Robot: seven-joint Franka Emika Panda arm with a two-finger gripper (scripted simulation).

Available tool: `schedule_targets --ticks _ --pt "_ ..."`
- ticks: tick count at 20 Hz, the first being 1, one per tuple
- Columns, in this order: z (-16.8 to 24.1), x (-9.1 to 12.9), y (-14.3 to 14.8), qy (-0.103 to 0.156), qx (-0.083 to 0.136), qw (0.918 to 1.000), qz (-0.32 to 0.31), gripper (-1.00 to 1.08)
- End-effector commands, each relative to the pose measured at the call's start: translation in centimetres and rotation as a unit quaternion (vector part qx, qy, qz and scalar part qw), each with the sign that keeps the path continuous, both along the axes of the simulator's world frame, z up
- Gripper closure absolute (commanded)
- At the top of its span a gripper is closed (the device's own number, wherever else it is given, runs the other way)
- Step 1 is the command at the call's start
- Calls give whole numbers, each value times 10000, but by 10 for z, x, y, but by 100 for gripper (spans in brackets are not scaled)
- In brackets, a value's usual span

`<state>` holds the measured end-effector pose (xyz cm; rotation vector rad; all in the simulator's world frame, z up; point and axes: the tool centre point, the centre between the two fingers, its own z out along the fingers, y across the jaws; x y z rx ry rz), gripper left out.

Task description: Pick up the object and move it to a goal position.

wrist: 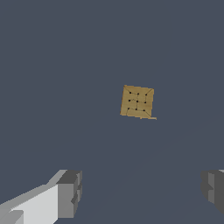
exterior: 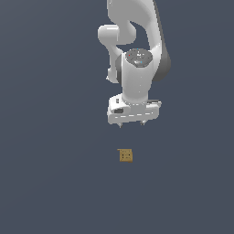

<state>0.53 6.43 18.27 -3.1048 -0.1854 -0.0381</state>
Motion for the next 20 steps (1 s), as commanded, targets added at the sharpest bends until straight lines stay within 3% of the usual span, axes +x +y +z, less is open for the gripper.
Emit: schedule_targets --ticks 1,12,20 --pt "-1 1 0 1 -8 10000 92 -92" --pt "-15 12 -2 2 -82 9949 1003 -92" --pt "-33 24 -5 10 -148 9779 2084 -92"
